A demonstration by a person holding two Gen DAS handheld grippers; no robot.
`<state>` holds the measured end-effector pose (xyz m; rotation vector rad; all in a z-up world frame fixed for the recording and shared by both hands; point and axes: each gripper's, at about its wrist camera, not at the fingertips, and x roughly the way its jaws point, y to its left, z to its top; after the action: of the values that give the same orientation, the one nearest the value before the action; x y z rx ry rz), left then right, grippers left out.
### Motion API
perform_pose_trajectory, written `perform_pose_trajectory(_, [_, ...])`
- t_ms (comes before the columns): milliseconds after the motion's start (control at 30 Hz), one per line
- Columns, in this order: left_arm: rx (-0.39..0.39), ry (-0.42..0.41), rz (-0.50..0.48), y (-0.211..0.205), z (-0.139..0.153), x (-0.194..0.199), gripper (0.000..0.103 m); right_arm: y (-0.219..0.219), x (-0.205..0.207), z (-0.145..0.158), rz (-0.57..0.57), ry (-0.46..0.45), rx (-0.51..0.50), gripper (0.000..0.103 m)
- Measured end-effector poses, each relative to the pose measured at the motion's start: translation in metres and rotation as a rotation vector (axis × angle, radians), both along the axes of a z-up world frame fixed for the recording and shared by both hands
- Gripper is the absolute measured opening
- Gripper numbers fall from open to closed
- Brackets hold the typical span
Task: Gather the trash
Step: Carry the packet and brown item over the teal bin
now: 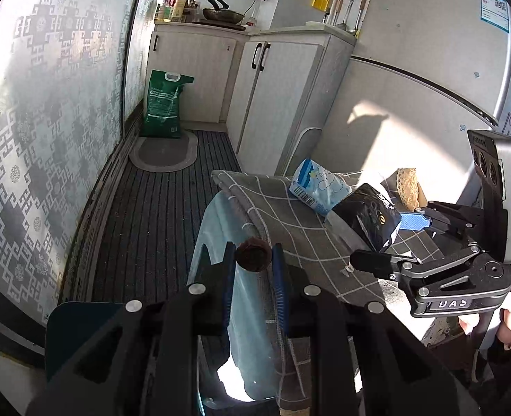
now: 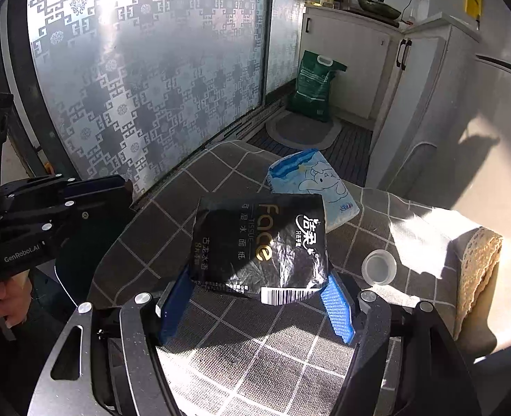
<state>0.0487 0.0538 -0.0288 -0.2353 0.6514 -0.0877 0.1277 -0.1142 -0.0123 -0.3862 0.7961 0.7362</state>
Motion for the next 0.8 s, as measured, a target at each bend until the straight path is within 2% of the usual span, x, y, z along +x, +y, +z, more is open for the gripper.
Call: perform_pose_trajectory(800, [0.032,0.069,0.062,0.068,-0.026,-0.033,0.023,0.090,-0.030,0.008,0.147,-0.024,-0.020,0.069])
